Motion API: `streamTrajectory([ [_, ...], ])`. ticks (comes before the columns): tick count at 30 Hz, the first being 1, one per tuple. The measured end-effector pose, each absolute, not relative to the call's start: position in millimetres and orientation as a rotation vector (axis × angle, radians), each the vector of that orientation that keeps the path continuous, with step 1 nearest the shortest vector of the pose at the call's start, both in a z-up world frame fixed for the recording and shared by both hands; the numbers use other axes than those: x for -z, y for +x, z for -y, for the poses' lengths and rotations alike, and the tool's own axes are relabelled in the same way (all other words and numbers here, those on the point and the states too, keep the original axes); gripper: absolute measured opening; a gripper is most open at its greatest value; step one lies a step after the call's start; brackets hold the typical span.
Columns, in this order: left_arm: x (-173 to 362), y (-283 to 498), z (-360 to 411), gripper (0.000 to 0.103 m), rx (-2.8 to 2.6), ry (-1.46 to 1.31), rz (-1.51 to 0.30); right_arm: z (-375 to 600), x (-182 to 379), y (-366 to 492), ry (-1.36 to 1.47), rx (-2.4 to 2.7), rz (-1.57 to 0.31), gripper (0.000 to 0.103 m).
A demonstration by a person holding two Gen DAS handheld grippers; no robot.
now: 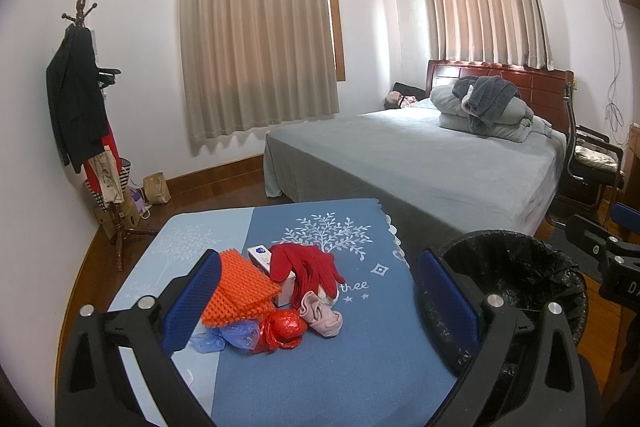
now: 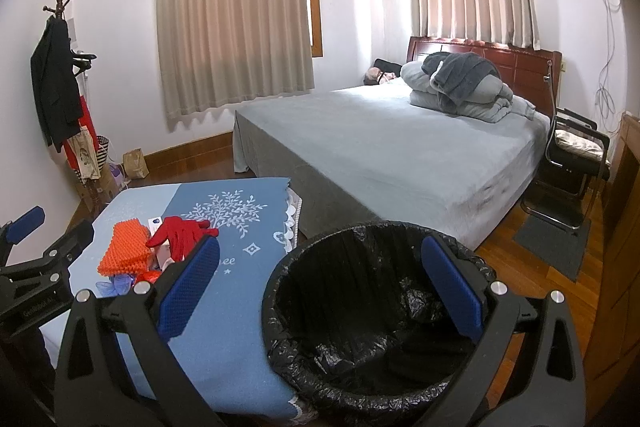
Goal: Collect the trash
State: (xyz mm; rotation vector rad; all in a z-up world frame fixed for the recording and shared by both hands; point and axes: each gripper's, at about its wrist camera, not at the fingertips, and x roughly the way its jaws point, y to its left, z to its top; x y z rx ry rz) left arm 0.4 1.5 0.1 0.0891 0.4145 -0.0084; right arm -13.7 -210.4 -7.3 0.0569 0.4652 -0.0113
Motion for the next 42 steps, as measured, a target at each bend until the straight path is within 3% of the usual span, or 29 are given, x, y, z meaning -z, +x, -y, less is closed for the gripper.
streamTrajectory([
  [35, 2.6, -0.2, -1.3, 0.097, 0.007, 0.085, -0.421, 205.4, 15.8, -8.9, 0.061, 0.003, -0.475, 0.098],
  [42, 26.8, 6.3, -21.2, 0.097, -0.031, 0.063, -0.432, 185.4, 35.7, 9.4, 0.066, -0.036, -0.487, 0.098],
])
